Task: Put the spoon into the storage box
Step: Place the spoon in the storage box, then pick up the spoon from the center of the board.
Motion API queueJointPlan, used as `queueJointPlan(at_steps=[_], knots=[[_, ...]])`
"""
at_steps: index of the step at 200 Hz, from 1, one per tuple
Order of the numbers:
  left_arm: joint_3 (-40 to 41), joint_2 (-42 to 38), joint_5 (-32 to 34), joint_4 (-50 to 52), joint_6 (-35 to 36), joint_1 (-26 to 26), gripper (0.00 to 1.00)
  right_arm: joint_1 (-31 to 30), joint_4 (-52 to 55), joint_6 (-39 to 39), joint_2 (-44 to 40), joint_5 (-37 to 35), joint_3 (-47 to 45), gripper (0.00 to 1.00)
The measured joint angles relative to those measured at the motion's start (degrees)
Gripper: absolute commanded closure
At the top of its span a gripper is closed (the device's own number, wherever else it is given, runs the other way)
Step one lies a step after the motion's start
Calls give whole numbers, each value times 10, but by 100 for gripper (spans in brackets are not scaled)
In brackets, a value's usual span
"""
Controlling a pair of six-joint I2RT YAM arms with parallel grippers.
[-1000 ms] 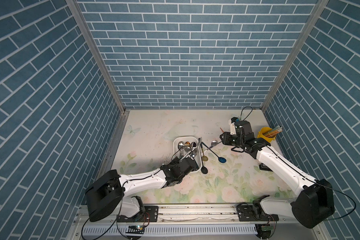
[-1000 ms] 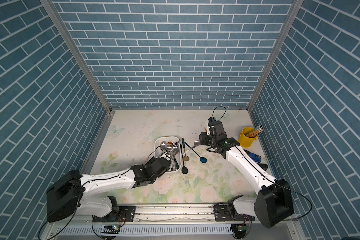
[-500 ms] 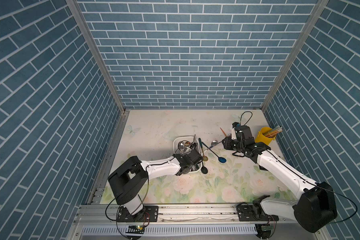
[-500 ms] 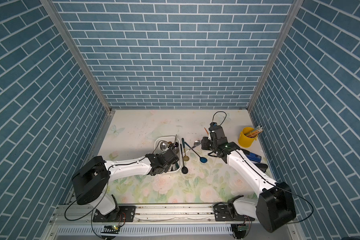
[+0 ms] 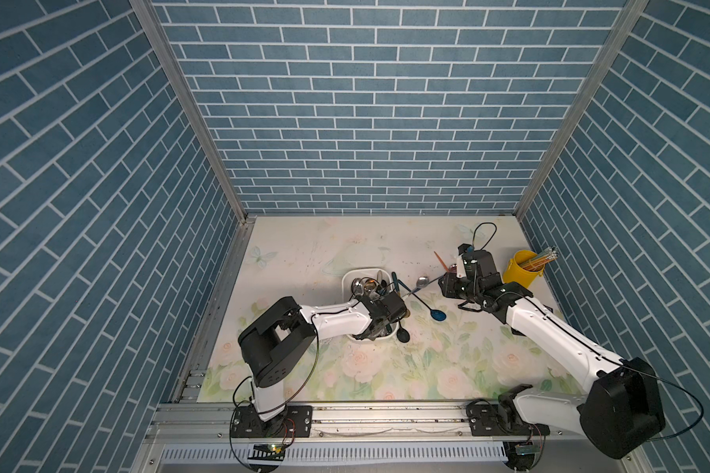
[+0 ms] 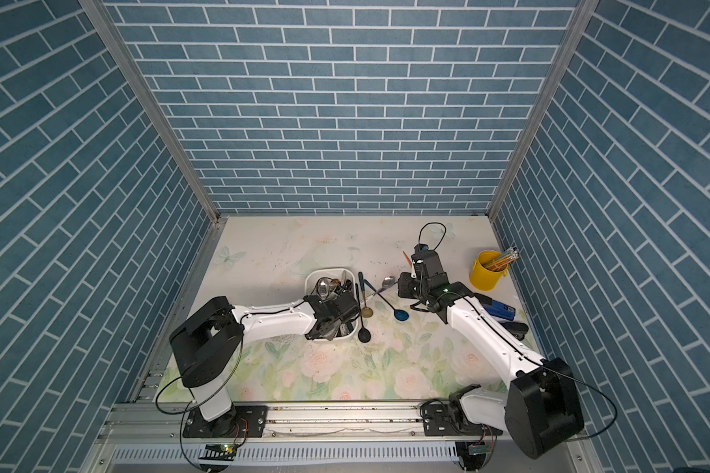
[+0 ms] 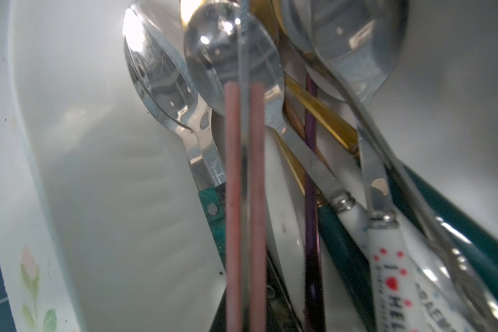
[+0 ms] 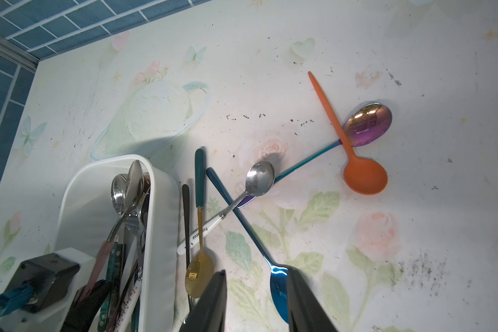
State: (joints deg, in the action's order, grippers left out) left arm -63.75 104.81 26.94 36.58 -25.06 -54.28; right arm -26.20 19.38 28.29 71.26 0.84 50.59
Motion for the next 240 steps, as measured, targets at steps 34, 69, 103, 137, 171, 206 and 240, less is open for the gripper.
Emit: queueJointPlan(at_steps=[34, 69, 103, 137, 171, 206, 240], knots=[[-20, 13, -1, 24, 0, 0, 73, 0, -1, 0, 5, 0, -1, 62], [-13, -6, -11, 21, 6, 2, 60, 1, -1, 0, 12, 0, -1, 62], [-6, -51, -26, 13, 18, 2, 57, 1, 0, -1, 34, -8, 3, 62], [-6, -117, -14, 2, 60, 3, 49, 2, 14, -18, 77, -33, 36, 62], [-4, -179, -11, -24, 112, 47, 47, 15, 21, -66, 136, -62, 91, 62], [33, -218, -25, -54, 138, 125, 45, 45, 26, -125, 232, -72, 170, 64], [81, -244, -54, -68, 144, 166, 43, 69, 36, -180, 332, -70, 251, 66]])
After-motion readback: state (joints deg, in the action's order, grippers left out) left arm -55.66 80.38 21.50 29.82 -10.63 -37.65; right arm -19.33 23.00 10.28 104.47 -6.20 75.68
